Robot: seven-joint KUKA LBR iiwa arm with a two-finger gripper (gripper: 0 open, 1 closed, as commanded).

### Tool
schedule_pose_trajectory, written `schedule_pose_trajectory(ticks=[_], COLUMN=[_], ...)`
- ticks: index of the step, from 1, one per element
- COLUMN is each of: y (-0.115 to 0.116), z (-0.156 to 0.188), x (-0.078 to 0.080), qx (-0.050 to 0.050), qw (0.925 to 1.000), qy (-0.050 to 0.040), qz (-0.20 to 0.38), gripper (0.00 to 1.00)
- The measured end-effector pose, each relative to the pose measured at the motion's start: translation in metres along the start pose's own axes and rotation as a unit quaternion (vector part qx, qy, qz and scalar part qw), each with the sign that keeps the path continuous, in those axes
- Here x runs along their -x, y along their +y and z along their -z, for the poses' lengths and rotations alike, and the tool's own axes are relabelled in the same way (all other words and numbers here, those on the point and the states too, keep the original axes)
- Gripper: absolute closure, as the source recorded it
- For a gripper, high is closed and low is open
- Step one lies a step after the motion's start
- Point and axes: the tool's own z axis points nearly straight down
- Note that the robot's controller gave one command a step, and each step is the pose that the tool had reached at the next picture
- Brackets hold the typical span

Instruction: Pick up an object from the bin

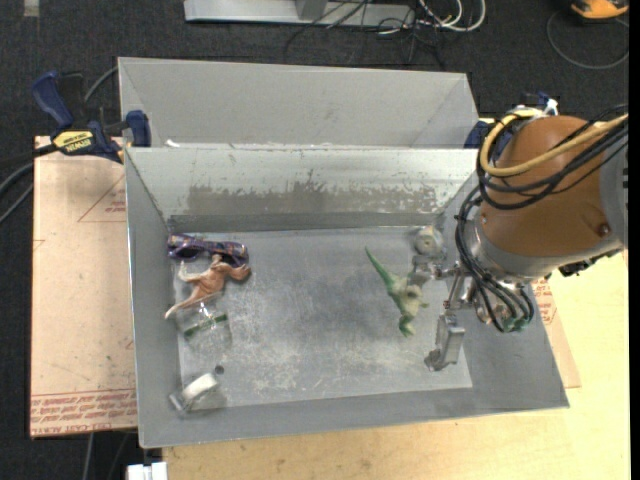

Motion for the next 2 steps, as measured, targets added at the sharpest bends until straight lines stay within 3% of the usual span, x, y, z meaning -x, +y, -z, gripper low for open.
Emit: schedule_pose_trajectory(ticks=[1,2], y=[0.0,-0.027], z=[0.004,0.003], x=[0.002,0.065], qx=[0.0,0.0], qw=[1.0,0.9957], qy=[-0.0042,-0.0025], qz=[0.001,-0.092], gripper=[0.0,0.0])
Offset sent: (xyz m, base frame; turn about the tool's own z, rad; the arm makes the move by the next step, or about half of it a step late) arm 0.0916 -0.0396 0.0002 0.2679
